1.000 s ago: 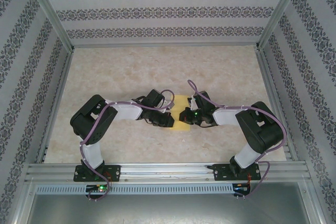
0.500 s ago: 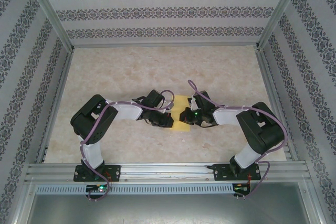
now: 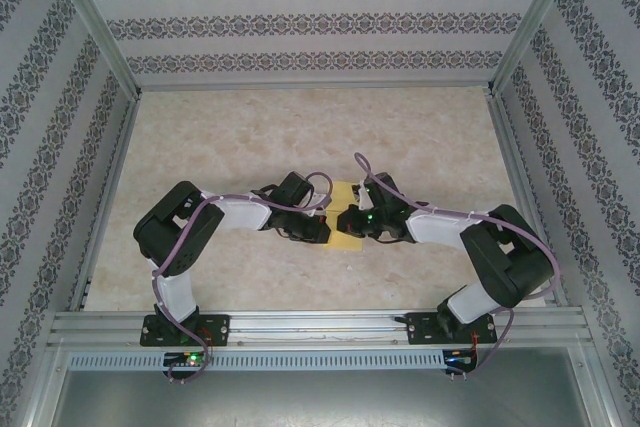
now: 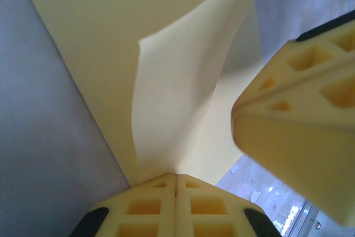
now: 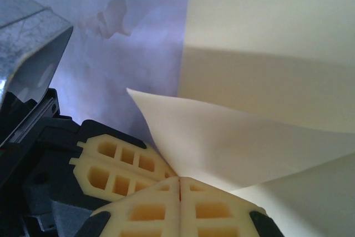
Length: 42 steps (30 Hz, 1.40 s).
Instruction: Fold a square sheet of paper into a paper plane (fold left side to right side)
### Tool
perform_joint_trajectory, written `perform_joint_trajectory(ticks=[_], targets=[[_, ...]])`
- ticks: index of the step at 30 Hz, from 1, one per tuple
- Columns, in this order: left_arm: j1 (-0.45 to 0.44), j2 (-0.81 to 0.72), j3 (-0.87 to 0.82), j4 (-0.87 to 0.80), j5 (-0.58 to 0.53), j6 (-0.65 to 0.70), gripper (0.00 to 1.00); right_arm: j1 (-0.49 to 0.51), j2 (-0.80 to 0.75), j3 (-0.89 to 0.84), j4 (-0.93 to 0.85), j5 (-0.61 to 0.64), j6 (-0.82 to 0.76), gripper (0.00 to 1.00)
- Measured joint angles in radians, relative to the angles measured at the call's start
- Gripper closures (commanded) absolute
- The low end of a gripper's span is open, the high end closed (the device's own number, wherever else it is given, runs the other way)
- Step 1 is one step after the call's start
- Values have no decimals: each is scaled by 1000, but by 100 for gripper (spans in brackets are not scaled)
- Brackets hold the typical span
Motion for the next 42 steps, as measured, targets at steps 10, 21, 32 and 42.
perform_joint_trajectory(ticks=[10,21,32,42], targets=[[-3,-2,0,-2,-13,0,99,19,68,0,27,18,18,100],[-9,-4,6,-19,-33,-21,100,7,84,0,33,29,9,100],[-10,-3,6,-18,-35,-34,100,-65,92,6,16,-14,-42,100],[-13,-3,6,-16,-40,-38,100,-168,108,36,-31,-43,-93,100]])
